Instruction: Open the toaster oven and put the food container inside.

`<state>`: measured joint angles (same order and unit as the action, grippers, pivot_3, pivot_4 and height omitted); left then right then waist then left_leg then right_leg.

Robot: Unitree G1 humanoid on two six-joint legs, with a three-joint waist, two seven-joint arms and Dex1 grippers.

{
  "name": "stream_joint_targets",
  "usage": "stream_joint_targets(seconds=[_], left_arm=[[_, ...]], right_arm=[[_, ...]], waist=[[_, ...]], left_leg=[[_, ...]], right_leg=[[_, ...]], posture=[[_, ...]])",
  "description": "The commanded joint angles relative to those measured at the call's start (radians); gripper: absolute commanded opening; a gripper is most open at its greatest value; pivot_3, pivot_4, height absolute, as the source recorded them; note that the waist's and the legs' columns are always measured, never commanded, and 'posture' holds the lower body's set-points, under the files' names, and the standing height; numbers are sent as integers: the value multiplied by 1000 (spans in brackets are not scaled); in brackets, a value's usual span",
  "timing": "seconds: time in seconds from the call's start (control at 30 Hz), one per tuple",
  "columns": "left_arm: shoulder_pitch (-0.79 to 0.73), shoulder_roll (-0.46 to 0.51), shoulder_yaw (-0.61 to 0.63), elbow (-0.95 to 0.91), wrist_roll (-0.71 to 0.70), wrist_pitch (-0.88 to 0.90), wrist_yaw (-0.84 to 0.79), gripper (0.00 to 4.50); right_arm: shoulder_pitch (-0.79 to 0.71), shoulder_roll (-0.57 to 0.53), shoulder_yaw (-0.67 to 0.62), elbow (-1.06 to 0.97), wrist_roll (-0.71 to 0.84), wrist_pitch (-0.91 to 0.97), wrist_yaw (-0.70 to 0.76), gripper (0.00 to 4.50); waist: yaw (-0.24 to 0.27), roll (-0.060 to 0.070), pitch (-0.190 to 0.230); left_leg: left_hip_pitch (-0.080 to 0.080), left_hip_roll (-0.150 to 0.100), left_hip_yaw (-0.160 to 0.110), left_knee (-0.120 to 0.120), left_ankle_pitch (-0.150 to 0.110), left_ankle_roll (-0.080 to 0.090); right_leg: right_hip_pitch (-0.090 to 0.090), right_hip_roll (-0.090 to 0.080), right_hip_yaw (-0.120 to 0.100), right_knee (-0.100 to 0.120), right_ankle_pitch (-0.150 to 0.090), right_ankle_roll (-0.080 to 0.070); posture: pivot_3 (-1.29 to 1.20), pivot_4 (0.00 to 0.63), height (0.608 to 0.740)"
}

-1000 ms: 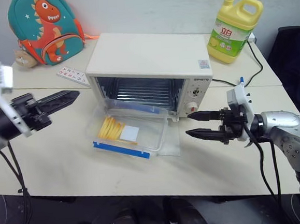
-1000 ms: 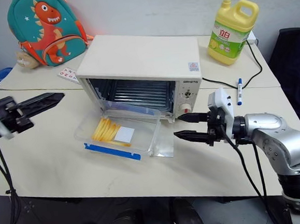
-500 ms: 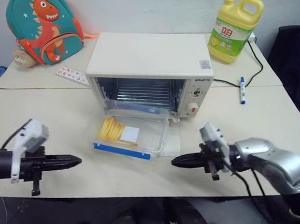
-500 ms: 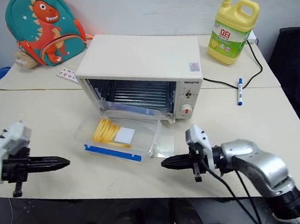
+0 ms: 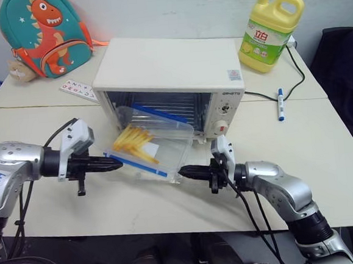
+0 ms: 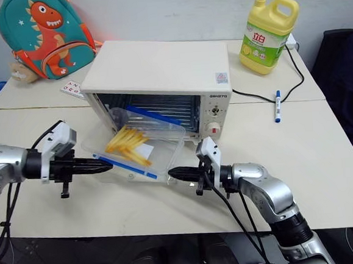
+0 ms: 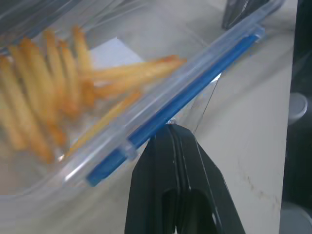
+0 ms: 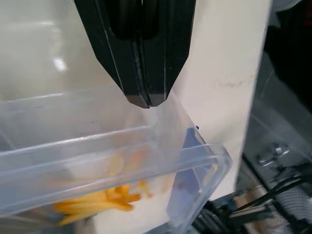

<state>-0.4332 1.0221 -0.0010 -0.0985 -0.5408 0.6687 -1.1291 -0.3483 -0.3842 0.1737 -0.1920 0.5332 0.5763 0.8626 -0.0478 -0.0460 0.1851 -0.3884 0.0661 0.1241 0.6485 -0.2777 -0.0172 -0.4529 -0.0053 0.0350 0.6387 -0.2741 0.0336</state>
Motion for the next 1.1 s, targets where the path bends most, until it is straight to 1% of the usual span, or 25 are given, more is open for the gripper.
stream_joint_targets(seconds=[0.03,0.13,0.2,0.33,0.4,0.47,0.7,0.8,0.83,0.9,0.97,1.1], left_arm=[[-45,-58,8,12,29,-27,49,0],[-38,-92,16,8,37,-26,56,0],[-21,-100,26,-13,30,-18,54,0],[35,-97,59,-63,9,-6,53,0],[61,-91,78,-82,2,-2,47,0],[73,-87,86,-89,5,-1,44,0],[79,-61,89,-89,22,-7,24,0],[67,-60,91,-76,30,-10,32,0],[48,-72,83,-61,47,-23,51,0],[-20,-128,56,-10,92,-52,117,0],[-82,-184,32,35,137,-79,172,0],[-171,-274,21,102,181,-116,245,0]], right_arm=[[-74,23,-47,23,-18,-8,-63,26],[-117,19,-73,47,-14,20,-85,26],[-113,-10,-79,16,0,43,-59,26],[-62,-98,-50,-85,45,94,47,26],[-40,-129,-17,-121,59,113,97,26],[-34,-134,11,-139,69,120,128,26],[-105,-19,52,-66,38,90,87,26],[-150,60,48,-8,-7,44,18,26],[-172,88,41,24,-29,26,-19,26],[-208,122,23,78,-60,1,-65,26],[-225,131,10,105,-73,-17,-79,26],[-249,134,-7,141,-85,-43,-87,26]], waist=[[-5,0,0],[-12,0,0],[-11,-1,0],[-9,-1,0],[-9,-1,0],[-9,-1,0],[-11,-1,0],[-10,-2,-1],[-10,-2,-1],[-7,-2,-1],[1,-2,-1],[5,-2,-1]], left_leg=[[0,0,0,1,1,1],[1,-1,1,1,4,4],[2,-1,1,1,4,4],[1,-1,-1,-1,4,2],[1,0,-2,-1,2,1],[1,0,-2,-1,2,1],[2,-1,-1,1,4,3],[2,-1,-2,1,4,2],[2,-1,-2,1,4,2],[1,-1,-2,0,4,2],[0,-2,-3,1,4,2],[-1,-2,-2,1,3,3]], right_leg=[[0,-1,1,1,0,0],[0,-2,3,2,1,1],[0,-2,3,3,1,1],[-1,-2,2,6,1,1],[-1,-1,1,6,-1,2],[-1,-1,2,6,-1,2],[-1,-1,2,6,-1,1],[-1,-2,2,6,-1,1],[-1,-2,2,6,-1,1],[-1,-2,2,7,-1,1],[-1,-2,1,7,0,2],[-1,-3,1,6,0,3]], posture=[[0,150,740],[0,150,740],[0,150,740],[0,150,740],[0,150,740],[0,150,740],[0,150,740],[0,150,740],[0,150,740],[0,150,740],[0,150,740],[0,150,740]])
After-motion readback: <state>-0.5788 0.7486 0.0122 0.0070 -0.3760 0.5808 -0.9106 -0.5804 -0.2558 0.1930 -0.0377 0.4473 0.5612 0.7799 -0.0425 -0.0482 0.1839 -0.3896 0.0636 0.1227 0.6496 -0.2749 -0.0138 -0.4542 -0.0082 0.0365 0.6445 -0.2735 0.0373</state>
